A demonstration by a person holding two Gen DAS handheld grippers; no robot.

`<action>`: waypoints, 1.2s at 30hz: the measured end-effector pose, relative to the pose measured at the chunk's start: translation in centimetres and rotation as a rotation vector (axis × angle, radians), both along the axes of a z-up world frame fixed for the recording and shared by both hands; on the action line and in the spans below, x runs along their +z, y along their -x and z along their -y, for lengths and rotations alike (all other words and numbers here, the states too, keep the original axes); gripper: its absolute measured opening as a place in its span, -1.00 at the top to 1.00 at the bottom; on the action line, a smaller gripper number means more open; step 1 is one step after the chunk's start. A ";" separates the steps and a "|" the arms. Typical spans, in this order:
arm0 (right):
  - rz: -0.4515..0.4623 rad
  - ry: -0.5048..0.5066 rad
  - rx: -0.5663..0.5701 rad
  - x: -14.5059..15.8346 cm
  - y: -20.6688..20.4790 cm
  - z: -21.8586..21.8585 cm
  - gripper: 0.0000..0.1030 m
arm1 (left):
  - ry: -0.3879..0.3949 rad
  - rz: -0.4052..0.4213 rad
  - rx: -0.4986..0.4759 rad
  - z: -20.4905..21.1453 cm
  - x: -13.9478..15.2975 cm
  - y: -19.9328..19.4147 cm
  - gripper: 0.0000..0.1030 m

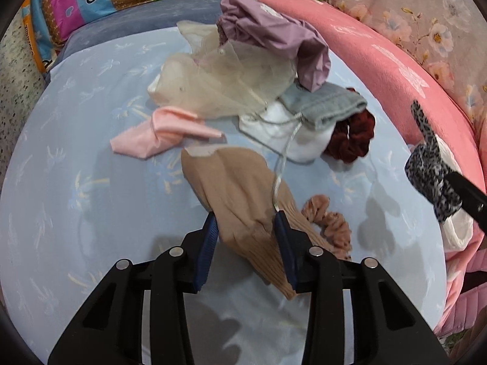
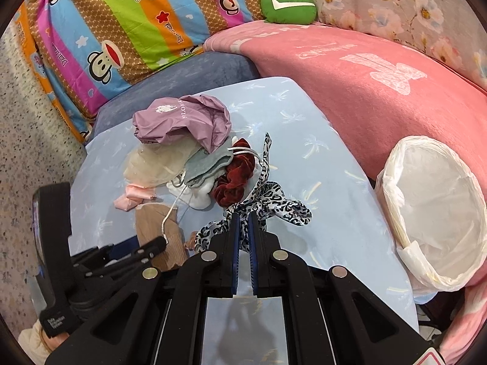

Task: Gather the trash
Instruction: 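Grasp the tan sock with the left tool while the right tool grasps the leopard-print scrunchie, then carry the sock and leopard scrunchie to the white wastebasket and open both tools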

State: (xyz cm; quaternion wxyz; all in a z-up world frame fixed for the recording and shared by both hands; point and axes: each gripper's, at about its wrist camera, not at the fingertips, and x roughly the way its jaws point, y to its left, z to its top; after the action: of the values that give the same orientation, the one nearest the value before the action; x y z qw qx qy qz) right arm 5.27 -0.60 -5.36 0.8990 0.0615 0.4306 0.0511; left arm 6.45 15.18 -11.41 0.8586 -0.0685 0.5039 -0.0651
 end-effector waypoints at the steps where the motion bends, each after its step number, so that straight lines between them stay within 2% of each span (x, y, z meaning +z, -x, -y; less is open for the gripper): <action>1: 0.001 -0.001 -0.001 0.1 0.2 0.1 0.90 | 0.000 -0.002 -0.003 0.0 0.0 0.2 0.22; 2: 0.003 -0.004 -0.003 0.2 0.4 0.3 0.90 | -0.005 -0.003 0.003 0.4 0.0 0.0 0.17; 4: 0.006 -0.002 -0.007 0.4 0.5 0.4 0.90 | -0.004 0.001 0.036 -0.3 0.3 -0.1 -0.25; 9: 0.019 -0.003 -0.015 0.8 0.7 0.9 0.90 | 0.010 0.026 0.121 -2.3 1.1 -0.9 -0.29; 12: 0.020 -0.003 -0.016 0.8 0.5 0.9 0.90 | -0.015 0.042 0.116 -2.6 1.0 -1.4 -0.27; 14: 0.019 -0.002 -0.015 0.8 0.5 0.9 0.90 | -0.028 0.038 0.089 -1.9 0.5 -1.5 -0.16; 17: 0.014 -0.001 -0.014 0.7 0.4 0.8 0.90 | -0.002 0.003 0.054 -1.1 -0.4 -1.9 0.05; 19: 0.013 0.002 -0.014 0.7 0.3 0.8 0.90 | 0.002 -0.011 0.028 -0.5 -0.8 -1.9 0.41; 20: 0.014 0.004 -0.013 0.8 0.3 0.8 0.90 | -0.002 -0.008 0.024 -0.3 -0.7 -1.8 0.47; 22: 0.017 0.006 -0.015 0.9 0.4 0.8 0.90 | -0.010 0.010 0.018 0.1 -0.2 -1.4 0.75; 28: 0.050 -0.003 -0.023 2.0 1.0 1.4 0.90 | 0.006 0.089 -0.004 0.3 3.7 -0.3 0.81; 36: 0.125 -0.018 -0.060 5.1 2.2 3.6 0.89 | 0.028 0.234 -0.081 3.7 10.5 0.5 0.82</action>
State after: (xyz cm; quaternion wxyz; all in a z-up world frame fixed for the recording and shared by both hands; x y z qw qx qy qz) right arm 3.02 -4.23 -0.31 0.9246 0.0792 0.3713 0.0319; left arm 5.94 11.52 -0.95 0.9071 -0.0519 0.4017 -0.1145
